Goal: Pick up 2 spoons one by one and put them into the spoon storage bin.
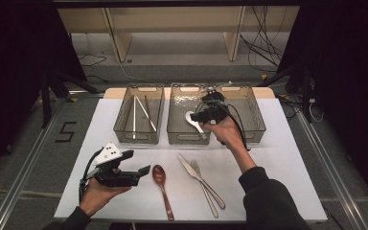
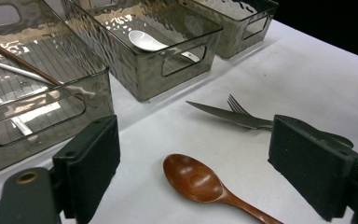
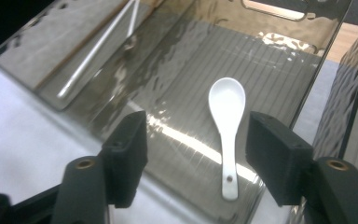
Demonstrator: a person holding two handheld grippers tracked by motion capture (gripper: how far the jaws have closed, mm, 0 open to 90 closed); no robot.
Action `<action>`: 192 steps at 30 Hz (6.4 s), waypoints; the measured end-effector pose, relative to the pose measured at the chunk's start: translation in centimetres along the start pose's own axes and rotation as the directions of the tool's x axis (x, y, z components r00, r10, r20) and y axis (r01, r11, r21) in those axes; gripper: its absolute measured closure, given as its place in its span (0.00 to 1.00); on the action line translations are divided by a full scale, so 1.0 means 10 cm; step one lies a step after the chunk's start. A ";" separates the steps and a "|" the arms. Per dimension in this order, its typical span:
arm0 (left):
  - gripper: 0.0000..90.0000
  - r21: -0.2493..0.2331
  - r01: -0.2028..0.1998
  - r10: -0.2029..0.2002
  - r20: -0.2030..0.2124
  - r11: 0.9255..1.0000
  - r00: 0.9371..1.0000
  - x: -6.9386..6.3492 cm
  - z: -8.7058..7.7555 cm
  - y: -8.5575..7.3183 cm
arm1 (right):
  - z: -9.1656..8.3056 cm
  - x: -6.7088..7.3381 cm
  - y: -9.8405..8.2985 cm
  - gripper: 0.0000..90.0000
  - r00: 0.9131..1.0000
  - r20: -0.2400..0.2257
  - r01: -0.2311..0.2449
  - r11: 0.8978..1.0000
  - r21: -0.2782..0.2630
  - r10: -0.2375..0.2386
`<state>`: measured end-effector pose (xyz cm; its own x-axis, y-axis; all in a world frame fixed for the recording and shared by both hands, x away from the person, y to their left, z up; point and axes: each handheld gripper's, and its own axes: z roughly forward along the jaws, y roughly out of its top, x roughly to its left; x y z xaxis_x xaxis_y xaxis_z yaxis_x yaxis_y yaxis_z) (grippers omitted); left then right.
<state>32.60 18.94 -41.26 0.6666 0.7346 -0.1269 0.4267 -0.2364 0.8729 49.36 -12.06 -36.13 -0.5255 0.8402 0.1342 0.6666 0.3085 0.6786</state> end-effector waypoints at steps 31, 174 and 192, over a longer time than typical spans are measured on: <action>0.67 0.249 -0.085 0.018 0.260 0.965 0.966 -0.48 0.48 -0.11 | -0.81 -0.06 -1.32 0.37 0.998 -0.070 -0.001 0.995 -0.103 -0.006; 0.90 0.398 -0.168 0.133 0.115 0.902 0.985 0.13 0.62 0.35 | -1.02 0.07 -1.59 0.34 0.995 -0.096 0.021 0.985 -0.173 -0.038; 0.90 0.230 -0.043 0.026 0.077 0.972 0.997 0.27 0.94 0.95 | -1.06 0.06 -1.59 0.30 0.994 -0.098 0.020 0.976 -0.215 -0.042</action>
<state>44.20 12.72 -37.79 0.7226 0.6769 -0.1402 0.5266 -0.4076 0.7460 32.85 -21.13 -39.19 -0.6020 0.7789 0.1758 0.5268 0.2219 0.8205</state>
